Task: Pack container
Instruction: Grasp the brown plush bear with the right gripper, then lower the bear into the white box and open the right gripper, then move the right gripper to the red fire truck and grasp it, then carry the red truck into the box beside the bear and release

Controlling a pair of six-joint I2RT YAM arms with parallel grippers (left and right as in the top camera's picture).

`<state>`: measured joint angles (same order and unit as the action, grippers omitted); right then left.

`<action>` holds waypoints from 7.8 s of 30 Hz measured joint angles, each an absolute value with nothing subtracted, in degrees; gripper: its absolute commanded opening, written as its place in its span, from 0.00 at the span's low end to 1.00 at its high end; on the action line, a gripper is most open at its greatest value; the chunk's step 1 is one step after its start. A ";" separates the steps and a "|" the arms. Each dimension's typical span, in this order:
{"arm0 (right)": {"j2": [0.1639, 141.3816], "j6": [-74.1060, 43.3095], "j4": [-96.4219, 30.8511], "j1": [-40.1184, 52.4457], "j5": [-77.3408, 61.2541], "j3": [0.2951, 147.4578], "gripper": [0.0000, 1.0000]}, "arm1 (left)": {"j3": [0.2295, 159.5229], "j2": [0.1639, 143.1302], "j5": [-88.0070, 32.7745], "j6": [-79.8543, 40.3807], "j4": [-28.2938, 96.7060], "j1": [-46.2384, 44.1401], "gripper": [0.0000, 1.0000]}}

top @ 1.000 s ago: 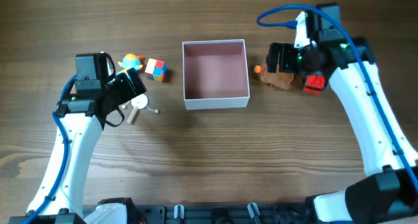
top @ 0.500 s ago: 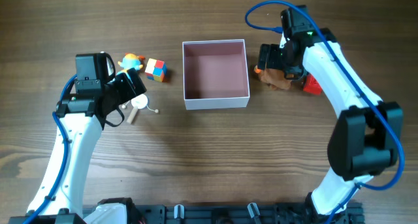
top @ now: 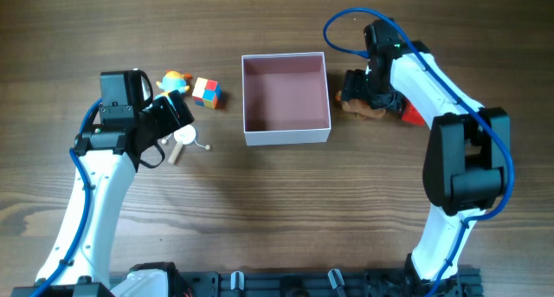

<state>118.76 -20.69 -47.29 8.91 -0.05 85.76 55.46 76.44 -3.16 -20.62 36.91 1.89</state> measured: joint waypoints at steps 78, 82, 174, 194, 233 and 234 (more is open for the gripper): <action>108.95 -19.51 -26.50 31.83 -5.91 85.65 0.97 | 55.48 76.47 -3.16 -20.64 36.91 1.89 1.00; 106.80 -18.55 -28.25 31.86 -4.14 85.65 0.96 | 55.48 76.47 -3.14 -20.62 36.91 1.89 1.00; 101.80 -12.75 -43.55 -5.56 4.62 68.27 0.36 | 55.48 76.47 -3.16 -20.62 36.91 1.89 1.00; 82.28 -22.33 -48.53 27.35 3.44 78.15 0.27 | 55.48 76.47 -3.14 -20.62 36.91 1.89 1.00; 108.44 -24.08 -32.29 30.72 14.70 78.08 0.66 | 55.48 76.51 -3.14 -20.62 36.91 1.89 1.00; 108.44 -23.70 -32.32 30.72 14.83 78.08 0.67 | 55.48 76.51 -3.16 -20.62 36.91 1.89 1.00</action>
